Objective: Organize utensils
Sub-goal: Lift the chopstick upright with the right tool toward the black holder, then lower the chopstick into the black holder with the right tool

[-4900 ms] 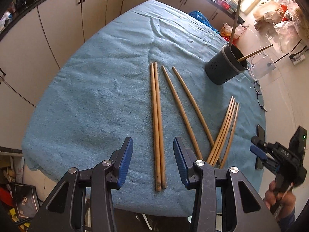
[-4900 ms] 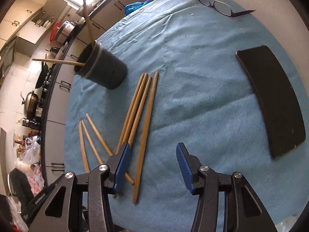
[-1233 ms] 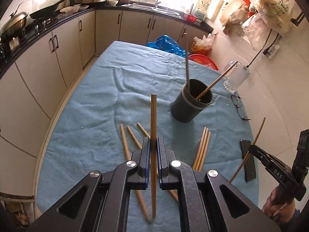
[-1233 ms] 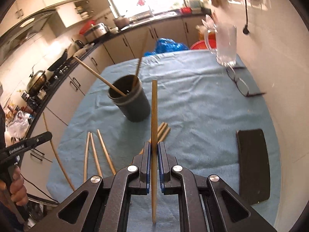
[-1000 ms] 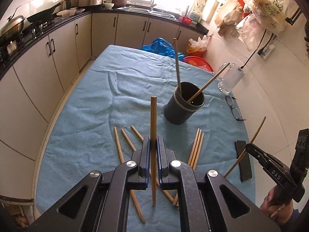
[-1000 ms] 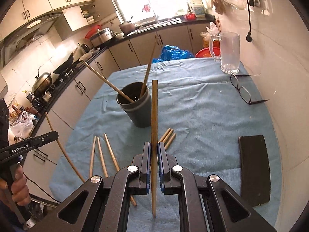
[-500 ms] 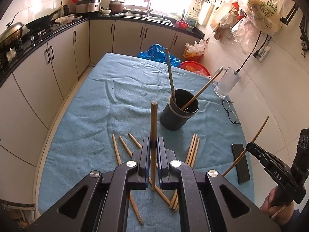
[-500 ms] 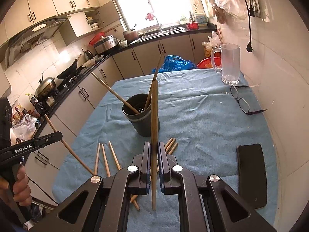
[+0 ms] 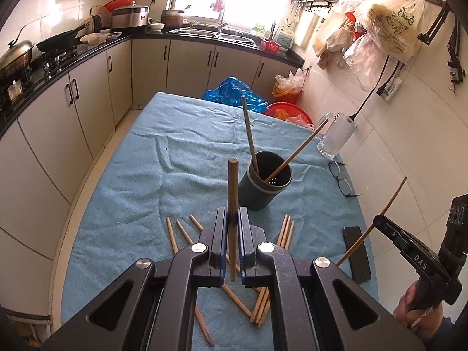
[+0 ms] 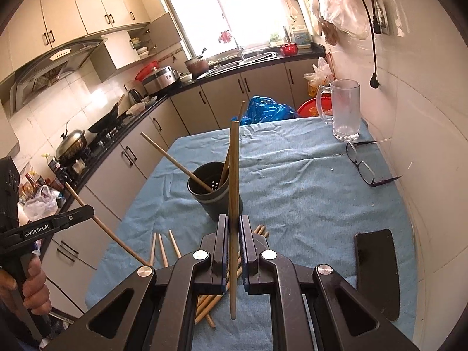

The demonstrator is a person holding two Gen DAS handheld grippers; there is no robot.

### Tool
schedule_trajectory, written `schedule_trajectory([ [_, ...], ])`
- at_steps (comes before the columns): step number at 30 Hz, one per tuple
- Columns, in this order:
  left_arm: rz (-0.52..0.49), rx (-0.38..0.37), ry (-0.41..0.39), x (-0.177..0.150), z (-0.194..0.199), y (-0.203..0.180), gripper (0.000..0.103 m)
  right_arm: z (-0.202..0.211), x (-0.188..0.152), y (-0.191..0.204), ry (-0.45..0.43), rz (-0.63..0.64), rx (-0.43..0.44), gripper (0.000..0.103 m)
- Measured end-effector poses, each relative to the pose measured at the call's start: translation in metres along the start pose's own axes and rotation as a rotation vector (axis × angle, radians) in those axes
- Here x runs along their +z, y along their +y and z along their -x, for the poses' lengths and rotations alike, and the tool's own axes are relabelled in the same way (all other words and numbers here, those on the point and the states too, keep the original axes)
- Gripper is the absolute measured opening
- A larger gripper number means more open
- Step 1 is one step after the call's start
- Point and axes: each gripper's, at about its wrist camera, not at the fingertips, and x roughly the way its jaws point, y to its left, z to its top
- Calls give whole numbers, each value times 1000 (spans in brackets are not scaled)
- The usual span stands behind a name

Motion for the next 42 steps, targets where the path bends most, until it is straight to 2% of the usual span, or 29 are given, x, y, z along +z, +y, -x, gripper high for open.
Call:
schedule_trajectory([
  [10,-12,-15,-25,17,5,-8,6,4,18,-8,-12,-61,31,7],
  [18,-32,-37,-84,47,18,-19,6,-1,50,-8,-30,-123,86,7],
  [24,-29,-71,-96,71,20,-24,6,-5,79,-2,-58,-127,101,7],
  [34,-12,-63,-144,118,10,-25,6,-23,127,7,-96,-136,73,7],
  [42,13,-54,-130,147,-20,-27,6,-51,153,6,-109,-160,38,7],
])
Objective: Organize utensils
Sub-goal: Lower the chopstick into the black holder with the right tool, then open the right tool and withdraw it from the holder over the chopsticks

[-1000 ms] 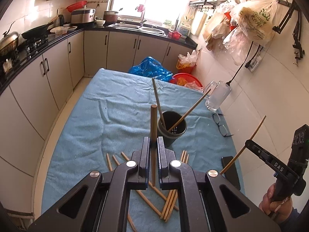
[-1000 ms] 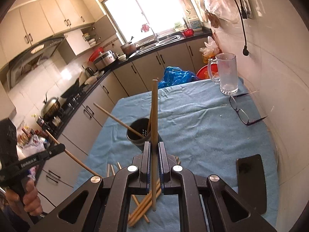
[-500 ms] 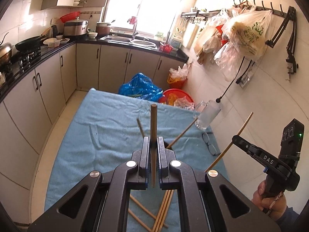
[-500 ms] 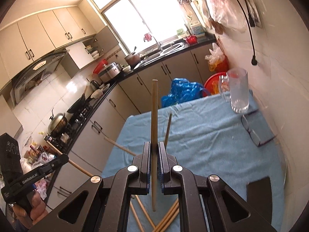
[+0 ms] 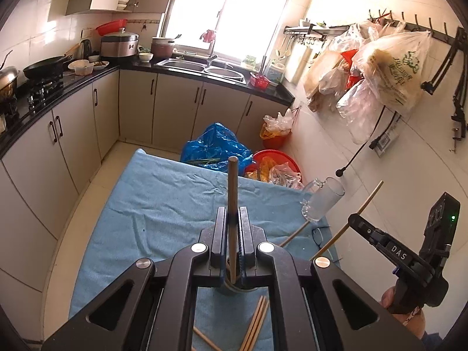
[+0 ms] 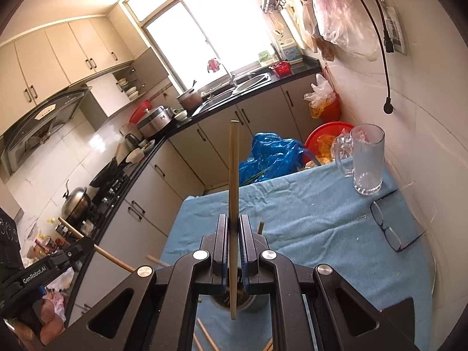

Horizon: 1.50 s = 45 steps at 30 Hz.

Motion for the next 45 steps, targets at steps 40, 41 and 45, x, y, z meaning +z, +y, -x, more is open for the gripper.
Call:
schedule_trajectory([
  [40,10,18,107,-15,-69,15,7,-64,-28,-16,94,-53,-29,20],
  [41,10,18,100,-14,-67,15,7,-62,-29,-17,92,-56,-26,22],
  [45,13,14,85,-12,-58,11,7,-52,-29,-18,87,-61,-21,23],
])
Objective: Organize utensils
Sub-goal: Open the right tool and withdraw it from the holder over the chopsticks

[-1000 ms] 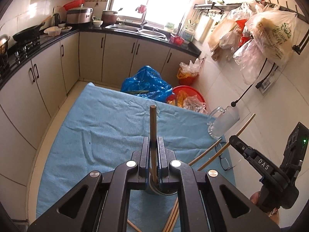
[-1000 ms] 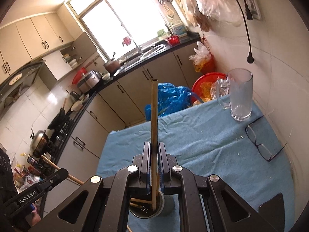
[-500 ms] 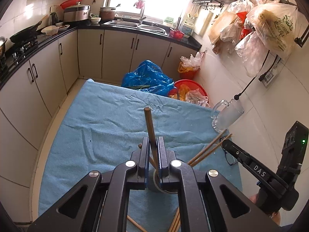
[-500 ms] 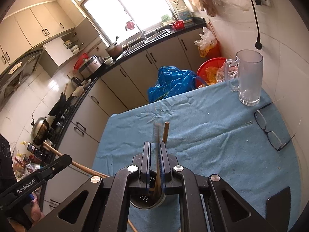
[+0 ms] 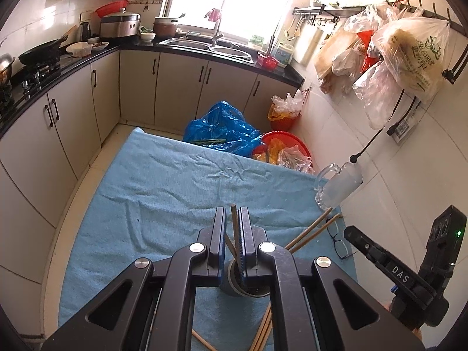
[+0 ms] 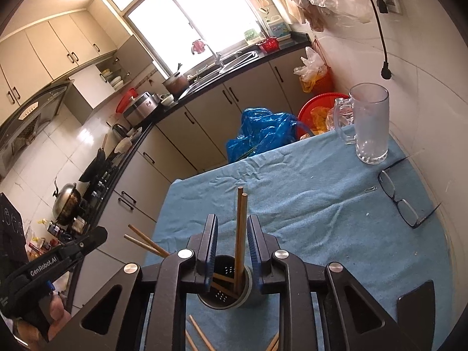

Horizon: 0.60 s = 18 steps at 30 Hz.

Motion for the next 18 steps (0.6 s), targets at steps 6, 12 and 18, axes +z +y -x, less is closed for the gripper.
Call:
schedule_trajectory([
  [6,-6,-5,-28,-7,23,1,7,12,-9,-4,10,8,-8,27],
  [12,16,-13,-26,-23,39,12,8,12,-31,-18,66,-12,-21,28],
  [18,33,-2,12,-43,37,20,8,5,-56,-31,124,-42,-34,28],
])
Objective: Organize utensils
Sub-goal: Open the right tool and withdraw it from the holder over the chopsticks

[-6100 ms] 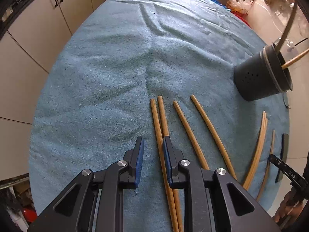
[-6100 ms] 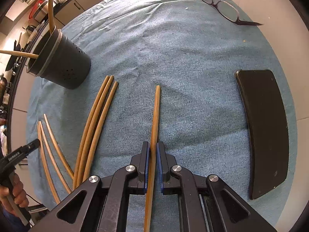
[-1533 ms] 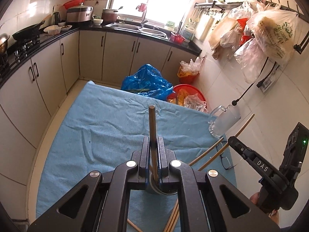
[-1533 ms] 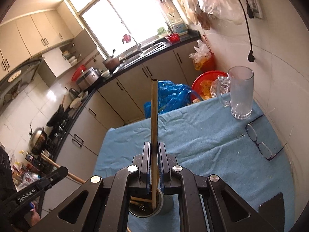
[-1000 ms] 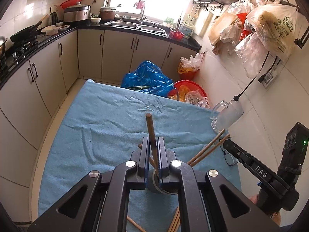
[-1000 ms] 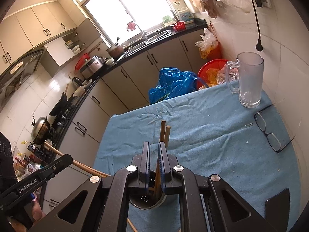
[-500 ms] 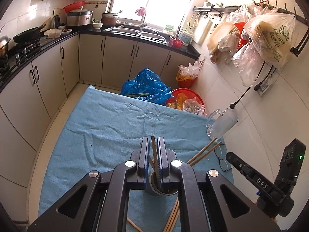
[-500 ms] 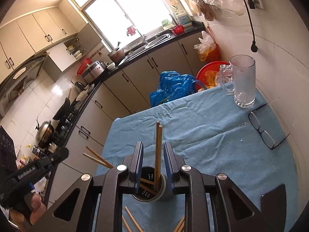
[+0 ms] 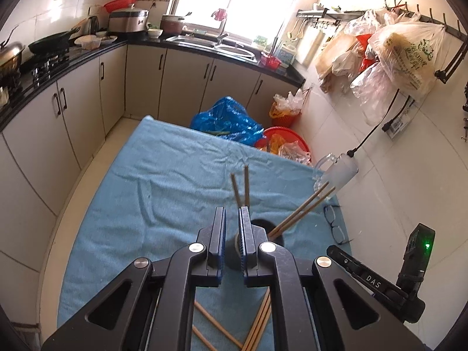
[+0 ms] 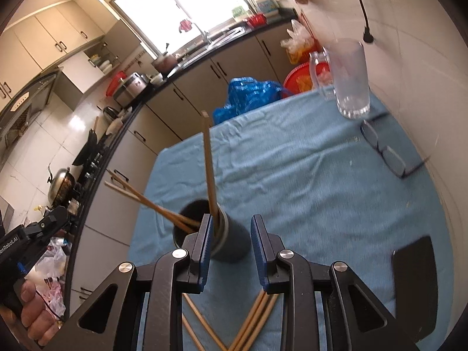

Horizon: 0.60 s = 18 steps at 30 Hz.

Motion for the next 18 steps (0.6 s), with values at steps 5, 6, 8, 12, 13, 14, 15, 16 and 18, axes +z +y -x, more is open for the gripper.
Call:
schedule_trajectory([
  [5,17,8,34,-18,-4,9,9,-4,-12,-5,31,-5,-10,29],
  [6,18,11,41,-23,-5,11,11,-5,-15,-6,36,-5,-12,29],
  [8,22,20,54,-30,-8,15,16,-6,-20,-8,51,-8,-19,30],
  [12,49,28,93,-44,-14,29,16,-10,-31,-16,80,-23,-32,31],
  [13,59,31,104,-49,-16,33,16,-11,-34,-18,88,-27,-36,32],
  [14,65,35,116,-53,-18,36,16,-13,-38,-21,100,-34,-42,33],
  [15,67,37,124,-57,-20,38,16,-14,-40,-23,107,-38,-46,33],
  [16,70,44,135,-62,-22,41,18,-16,-43,-25,118,-45,-49,34],
  [18,77,59,158,-72,-27,46,24,-19,-49,-28,137,-54,-57,36],
])
